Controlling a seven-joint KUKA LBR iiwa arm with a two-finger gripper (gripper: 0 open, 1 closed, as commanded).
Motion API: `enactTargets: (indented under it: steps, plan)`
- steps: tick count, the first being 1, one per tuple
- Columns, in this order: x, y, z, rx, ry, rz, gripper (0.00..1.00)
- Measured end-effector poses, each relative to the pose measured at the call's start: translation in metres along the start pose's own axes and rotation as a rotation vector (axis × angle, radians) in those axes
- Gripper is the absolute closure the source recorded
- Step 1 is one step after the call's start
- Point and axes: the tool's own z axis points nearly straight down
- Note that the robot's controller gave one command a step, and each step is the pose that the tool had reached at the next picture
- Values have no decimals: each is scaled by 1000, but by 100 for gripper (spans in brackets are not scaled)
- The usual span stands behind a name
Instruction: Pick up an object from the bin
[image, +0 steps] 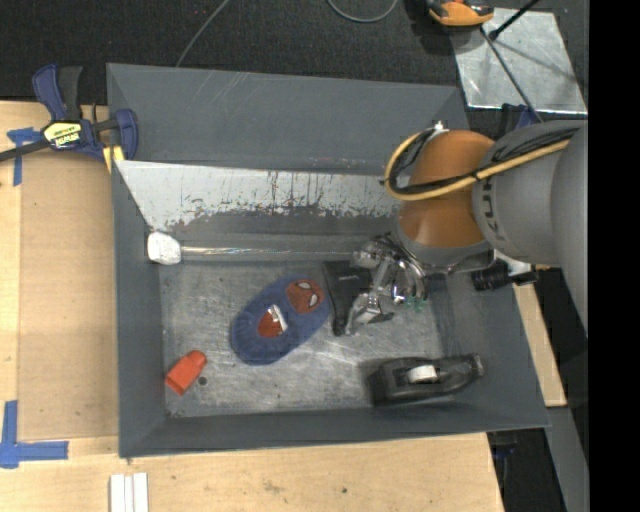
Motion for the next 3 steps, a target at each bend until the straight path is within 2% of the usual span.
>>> enactTargets:
  steps: [1, 2, 3]
  plan:
    - [-7, 0, -5, -4, -33, 2, 100]
    - [-28, 2, -21, 0, -10, 37, 100]
    - [-25, 1, -153, -1, -15, 36, 100]
